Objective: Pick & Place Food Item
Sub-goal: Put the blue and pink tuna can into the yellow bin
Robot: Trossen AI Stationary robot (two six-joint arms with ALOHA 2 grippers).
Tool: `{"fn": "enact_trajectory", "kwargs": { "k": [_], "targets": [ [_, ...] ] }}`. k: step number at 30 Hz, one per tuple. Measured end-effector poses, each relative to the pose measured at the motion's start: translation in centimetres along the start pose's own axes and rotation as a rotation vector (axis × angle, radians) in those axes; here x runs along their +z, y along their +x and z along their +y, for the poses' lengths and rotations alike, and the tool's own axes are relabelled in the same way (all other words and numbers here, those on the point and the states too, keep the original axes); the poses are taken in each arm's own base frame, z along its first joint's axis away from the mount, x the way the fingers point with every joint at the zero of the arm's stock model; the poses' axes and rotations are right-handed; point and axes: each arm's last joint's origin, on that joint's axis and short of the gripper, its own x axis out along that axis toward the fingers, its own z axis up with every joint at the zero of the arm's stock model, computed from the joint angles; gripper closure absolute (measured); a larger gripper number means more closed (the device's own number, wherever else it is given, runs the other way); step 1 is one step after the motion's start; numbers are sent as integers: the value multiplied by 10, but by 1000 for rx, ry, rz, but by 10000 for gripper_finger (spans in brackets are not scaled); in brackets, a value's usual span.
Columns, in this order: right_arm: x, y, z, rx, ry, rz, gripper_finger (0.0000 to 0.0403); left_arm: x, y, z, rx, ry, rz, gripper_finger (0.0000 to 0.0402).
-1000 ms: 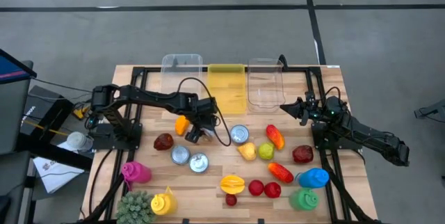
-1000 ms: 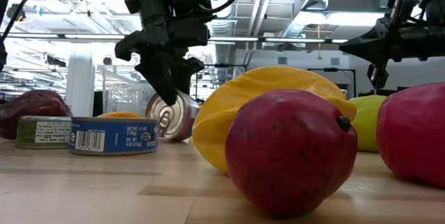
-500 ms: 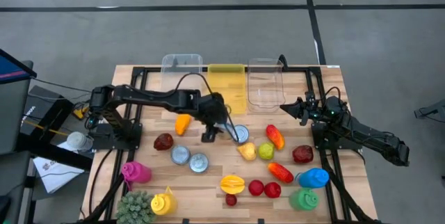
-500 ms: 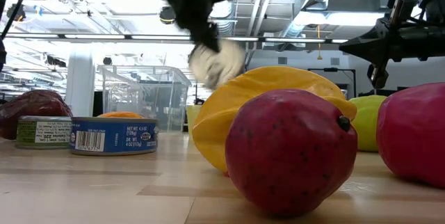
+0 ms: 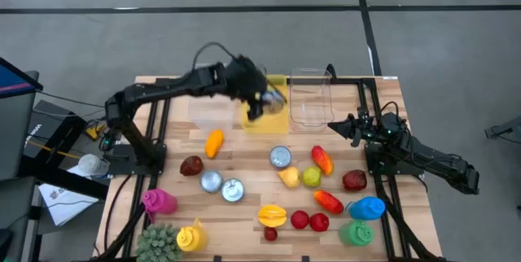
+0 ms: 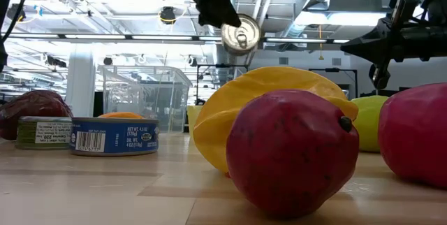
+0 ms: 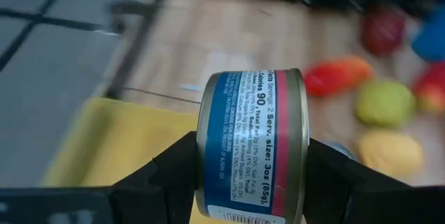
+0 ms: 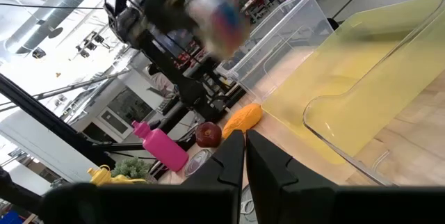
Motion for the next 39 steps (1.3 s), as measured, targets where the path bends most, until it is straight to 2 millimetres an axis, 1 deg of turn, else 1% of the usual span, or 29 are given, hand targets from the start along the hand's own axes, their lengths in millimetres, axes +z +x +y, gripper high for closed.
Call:
{"fn": "enact_trajectory", "kwargs": {
  "k": [3,6,10,13,15,17,23,26,29,32,34,36,39],
  "targets": [
    [0,0,0,0,0,0,390,4,-11,26,52,-94,18,219],
    [0,0,0,0,0,0,390,10,-23,45,82,-145,-3,219],
    [0,0,0,0,-1,0,390,18,-35,58,98,-169,-39,219],
    [0,0,0,0,-1,0,390,18,-37,63,92,-179,-40,219],
    [0,0,0,0,-1,0,390,15,-28,64,90,-183,-17,219],
    [0,0,0,0,-1,0,390,11,-15,65,84,-186,24,219],
    [0,0,0,0,1,0,390,-8,44,62,48,-193,164,219],
    [0,0,0,1,37,-1,390,-14,58,64,47,-219,197,219],
    [1,0,1,2,71,-2,390,-16,63,64,43,-232,210,219],
    [10,-1,10,11,25,-17,390,-11,53,62,-45,-238,169,219],
    [24,-1,21,14,-56,-52,390,-4,39,59,-110,-233,123,219],
    [36,2,30,-34,-146,-68,389,3,24,55,-161,-204,80,219],
    [61,11,48,-97,-299,-87,375,9,7,53,-176,-169,37,219]
  ]
}}
